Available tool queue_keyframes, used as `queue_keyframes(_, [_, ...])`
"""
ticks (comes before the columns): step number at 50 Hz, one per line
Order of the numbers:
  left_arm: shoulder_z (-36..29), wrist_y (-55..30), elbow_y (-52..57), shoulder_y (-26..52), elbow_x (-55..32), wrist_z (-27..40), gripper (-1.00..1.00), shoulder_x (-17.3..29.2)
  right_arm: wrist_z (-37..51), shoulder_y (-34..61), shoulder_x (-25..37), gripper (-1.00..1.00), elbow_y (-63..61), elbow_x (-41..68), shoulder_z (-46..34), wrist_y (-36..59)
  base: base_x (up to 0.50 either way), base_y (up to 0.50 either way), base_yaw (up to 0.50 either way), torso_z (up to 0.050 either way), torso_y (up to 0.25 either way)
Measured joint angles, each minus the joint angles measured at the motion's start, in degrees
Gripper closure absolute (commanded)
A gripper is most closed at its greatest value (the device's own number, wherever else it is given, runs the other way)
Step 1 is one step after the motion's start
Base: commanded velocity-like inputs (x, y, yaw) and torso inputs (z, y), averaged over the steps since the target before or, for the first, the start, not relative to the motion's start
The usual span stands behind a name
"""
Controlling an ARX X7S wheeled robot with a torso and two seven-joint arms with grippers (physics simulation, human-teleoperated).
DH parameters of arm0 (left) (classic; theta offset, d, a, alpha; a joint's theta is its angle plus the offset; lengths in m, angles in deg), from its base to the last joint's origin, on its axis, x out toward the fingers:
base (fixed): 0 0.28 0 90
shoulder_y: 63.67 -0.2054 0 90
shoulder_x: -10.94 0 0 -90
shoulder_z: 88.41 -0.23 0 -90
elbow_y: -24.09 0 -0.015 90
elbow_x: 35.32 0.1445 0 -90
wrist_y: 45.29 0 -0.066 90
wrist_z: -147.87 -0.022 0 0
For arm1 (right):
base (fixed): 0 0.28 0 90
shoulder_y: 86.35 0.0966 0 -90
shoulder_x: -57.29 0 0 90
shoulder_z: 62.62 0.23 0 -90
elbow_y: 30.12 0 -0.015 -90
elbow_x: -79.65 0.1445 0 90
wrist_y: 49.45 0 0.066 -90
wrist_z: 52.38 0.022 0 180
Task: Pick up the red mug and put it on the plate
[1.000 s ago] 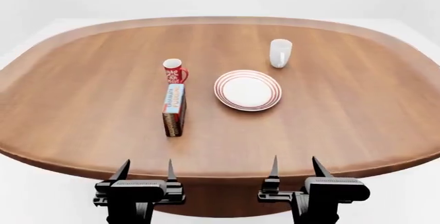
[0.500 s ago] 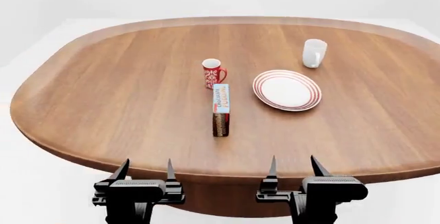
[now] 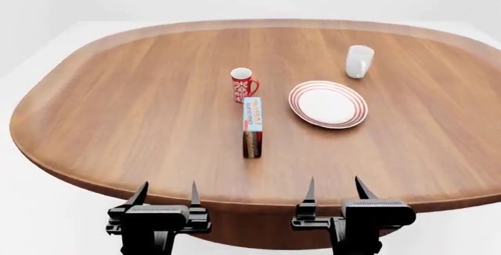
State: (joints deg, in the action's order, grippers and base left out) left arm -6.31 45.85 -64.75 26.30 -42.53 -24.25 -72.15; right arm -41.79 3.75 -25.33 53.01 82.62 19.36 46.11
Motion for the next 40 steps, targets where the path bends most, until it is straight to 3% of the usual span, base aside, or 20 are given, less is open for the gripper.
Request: queue_keyframes(40, [-2.05,0.61,-0.55,0.4,-1.49,1.64,-1.0,1.53,0.27,-0.29,2.13,-1.0,-1.33,1.67,-2.51,-0.85,0.5,0.0,0.0,0.0,0.0])
